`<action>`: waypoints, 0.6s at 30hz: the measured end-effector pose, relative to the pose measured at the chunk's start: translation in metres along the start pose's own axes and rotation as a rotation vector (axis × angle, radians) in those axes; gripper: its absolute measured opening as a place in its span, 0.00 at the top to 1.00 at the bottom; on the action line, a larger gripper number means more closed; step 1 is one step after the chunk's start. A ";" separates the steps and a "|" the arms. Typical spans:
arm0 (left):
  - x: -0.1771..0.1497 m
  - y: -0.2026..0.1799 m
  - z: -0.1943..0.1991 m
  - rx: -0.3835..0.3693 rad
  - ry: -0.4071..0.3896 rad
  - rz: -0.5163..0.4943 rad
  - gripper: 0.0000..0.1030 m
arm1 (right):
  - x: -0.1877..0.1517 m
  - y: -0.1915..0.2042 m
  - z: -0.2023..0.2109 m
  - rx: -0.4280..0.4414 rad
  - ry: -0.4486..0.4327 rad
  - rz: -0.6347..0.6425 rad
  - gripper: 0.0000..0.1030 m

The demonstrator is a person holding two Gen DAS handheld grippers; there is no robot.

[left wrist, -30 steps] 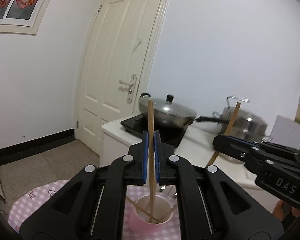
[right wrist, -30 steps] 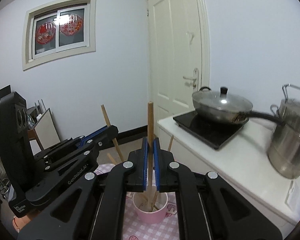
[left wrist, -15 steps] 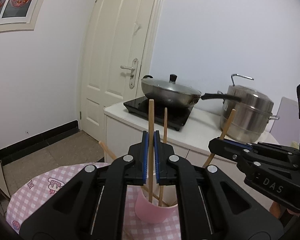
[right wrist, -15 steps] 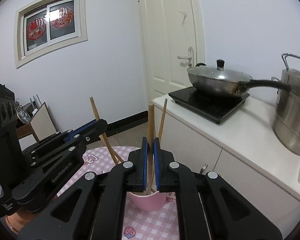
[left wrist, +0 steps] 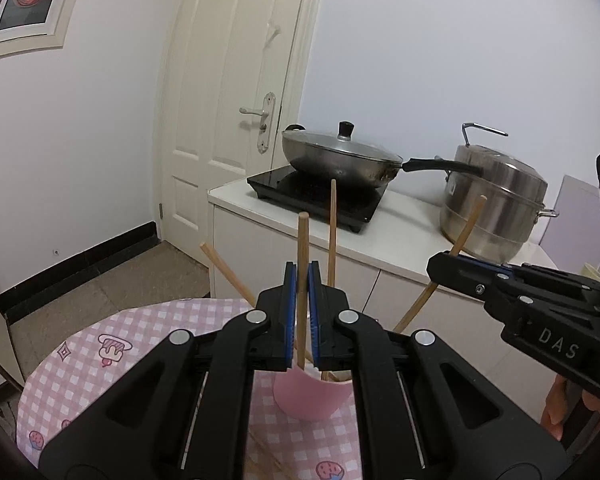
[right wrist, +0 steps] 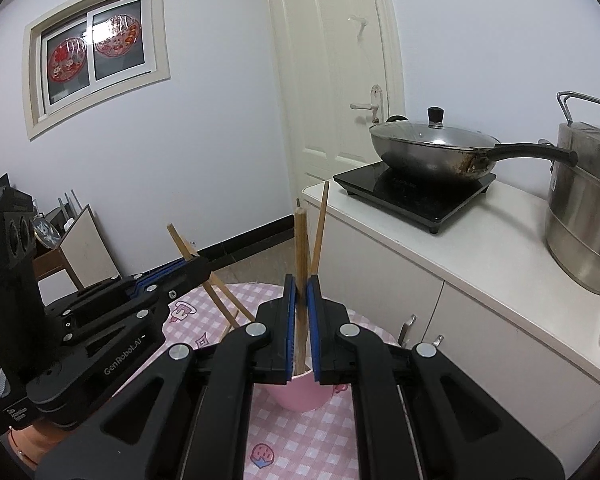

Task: Organize utensils
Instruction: 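Lower both chopsticks into the pink cup and open both grippers, then move both open grippers back over the chopsticks on the table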

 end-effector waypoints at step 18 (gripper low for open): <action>-0.005 0.001 0.033 -0.015 0.103 -0.006 0.68 | -0.006 0.016 0.031 0.003 -0.010 -0.003 0.72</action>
Point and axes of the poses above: each gripper's, at about its wrist camera, not at the fingertips, and z roughly against the way its jaws point, y to its left, x to its top, the point moved 4 cm from there along -z, roughly the way its jaws point, and after that the axes turned 8 degrees about x, right-handed, at the moved point
